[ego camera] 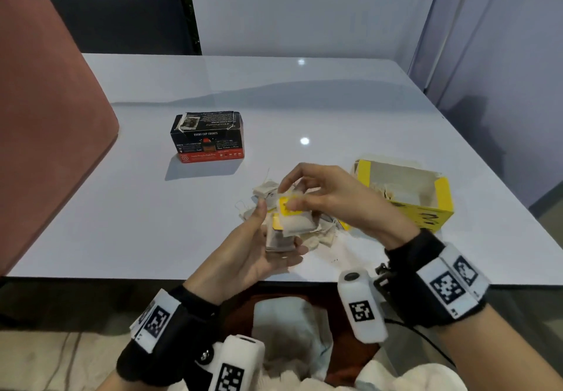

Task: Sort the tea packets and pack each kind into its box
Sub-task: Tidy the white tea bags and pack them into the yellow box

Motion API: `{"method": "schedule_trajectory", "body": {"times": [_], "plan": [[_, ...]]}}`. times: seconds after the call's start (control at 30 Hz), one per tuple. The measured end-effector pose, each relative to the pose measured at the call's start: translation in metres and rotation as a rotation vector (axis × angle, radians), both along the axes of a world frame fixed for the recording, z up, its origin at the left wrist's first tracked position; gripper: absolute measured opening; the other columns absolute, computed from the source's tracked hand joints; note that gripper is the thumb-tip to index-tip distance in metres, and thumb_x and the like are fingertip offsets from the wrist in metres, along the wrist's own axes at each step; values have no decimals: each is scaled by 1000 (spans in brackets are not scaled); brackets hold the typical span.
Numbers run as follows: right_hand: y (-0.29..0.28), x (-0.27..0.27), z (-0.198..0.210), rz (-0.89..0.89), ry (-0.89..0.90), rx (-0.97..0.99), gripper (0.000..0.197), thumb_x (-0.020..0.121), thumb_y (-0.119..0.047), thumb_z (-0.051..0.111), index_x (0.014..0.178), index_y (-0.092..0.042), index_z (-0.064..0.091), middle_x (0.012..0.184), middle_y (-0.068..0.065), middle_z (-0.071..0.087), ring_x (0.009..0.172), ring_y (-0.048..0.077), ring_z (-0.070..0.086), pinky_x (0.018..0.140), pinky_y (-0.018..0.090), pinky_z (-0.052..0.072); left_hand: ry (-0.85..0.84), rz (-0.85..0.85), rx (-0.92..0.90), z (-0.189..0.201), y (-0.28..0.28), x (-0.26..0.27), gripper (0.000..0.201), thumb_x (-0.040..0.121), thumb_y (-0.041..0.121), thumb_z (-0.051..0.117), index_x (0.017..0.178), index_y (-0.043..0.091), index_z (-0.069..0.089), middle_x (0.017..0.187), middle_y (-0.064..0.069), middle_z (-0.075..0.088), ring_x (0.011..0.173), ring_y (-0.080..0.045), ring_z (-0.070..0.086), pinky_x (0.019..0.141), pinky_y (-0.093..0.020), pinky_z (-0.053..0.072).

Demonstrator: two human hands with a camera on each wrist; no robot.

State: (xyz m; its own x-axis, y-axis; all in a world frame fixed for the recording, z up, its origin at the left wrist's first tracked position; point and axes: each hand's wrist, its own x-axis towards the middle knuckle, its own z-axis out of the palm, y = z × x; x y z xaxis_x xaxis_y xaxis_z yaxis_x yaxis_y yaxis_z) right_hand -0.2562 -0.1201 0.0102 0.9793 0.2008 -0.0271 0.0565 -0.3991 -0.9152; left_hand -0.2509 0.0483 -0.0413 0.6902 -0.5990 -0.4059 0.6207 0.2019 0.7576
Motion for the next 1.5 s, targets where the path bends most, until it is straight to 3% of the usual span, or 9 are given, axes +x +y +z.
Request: {"method": "schedule_trajectory", "body": {"times": [0.17, 0.3, 0.6, 0.77, 0.93, 1.03, 1.17, 1.33, 1.5], "plan": [[15, -3, -22, -19, -45, -402, 37, 81, -23, 70, 113, -16, 52, 106, 5, 56, 72, 16, 60, 64, 20, 50, 121, 21, -87, -1, 0, -6, 39, 94, 32, 38, 109, 4, 61, 90, -17, 67, 79, -28, 68, 83, -38, 54], [18, -14, -23, 56, -245, -559, 35, 81, -19, 67, 112, -18, 51, 110, 0, 49, 95, 18, 53, 81, 38, 49, 149, 69, -112, -5, 3, -6, 27, 91, 16, 41, 105, -2, 54, 88, -14, 58, 77, -26, 67, 86, -41, 53], [30, -23, -27, 55, -335, -725, 14, 87, -15, 52, 98, -11, 61, 101, 5, 56, 97, 23, 53, 74, 44, 46, 198, 90, -181, -2, -1, -5, 49, 97, 39, 33, 123, 3, 53, 110, -19, 54, 101, -30, 55, 94, -46, 46], [28, -28, -34, -7, -560, -592, 20, 79, -24, 49, 75, -13, 66, 76, 2, 63, 72, 22, 62, 50, 34, 52, 259, 78, -246, 1, 3, -4, 50, 95, 37, 36, 128, 2, 50, 118, -19, 48, 109, -32, 48, 94, -45, 45], [26, -31, -42, 116, -520, -570, 15, 77, -13, 58, 78, -10, 72, 76, 4, 70, 75, 25, 65, 61, 34, 51, 200, 75, -209, 0, 5, -7, 29, 81, 7, 47, 105, -5, 57, 94, -17, 61, 86, -22, 58, 76, -35, 58], [0, -22, -28, -94, -429, -463, 15, 82, -12, 61, 89, -9, 75, 86, 5, 73, 79, 17, 65, 72, 20, 44, 153, 132, -70, -3, 13, -4, 16, 89, -3, 42, 92, -8, 57, 78, -14, 58, 64, -17, 63, 59, -26, 58], [-31, -5, -26, -212, -119, -771, 19, 88, -15, 60, 105, -13, 68, 104, 7, 69, 95, 26, 62, 82, 33, 48, 44, 147, 27, -5, 22, -1, 19, 92, -4, 39, 87, -9, 57, 73, -13, 58, 58, -15, 64, 58, -23, 58], [3, -6, -39, -40, -131, -1040, 23, 92, -24, 50, 112, -12, 51, 107, 5, 56, 98, 27, 56, 64, 33, 36, -54, 152, 126, -4, 17, -4, 20, 94, 1, 41, 86, -7, 57, 77, -14, 60, 67, -18, 63, 64, -24, 57], [15, 6, -39, 21, -189, -1200, 13, 90, -5, 41, 100, -10, 48, 99, 9, 57, 91, 30, 58, 54, 33, 28, -23, 137, 145, 0, 16, -3, 18, 92, -1, 41, 96, -7, 57, 86, -15, 64, 77, -19, 67, 71, -26, 58]]}}
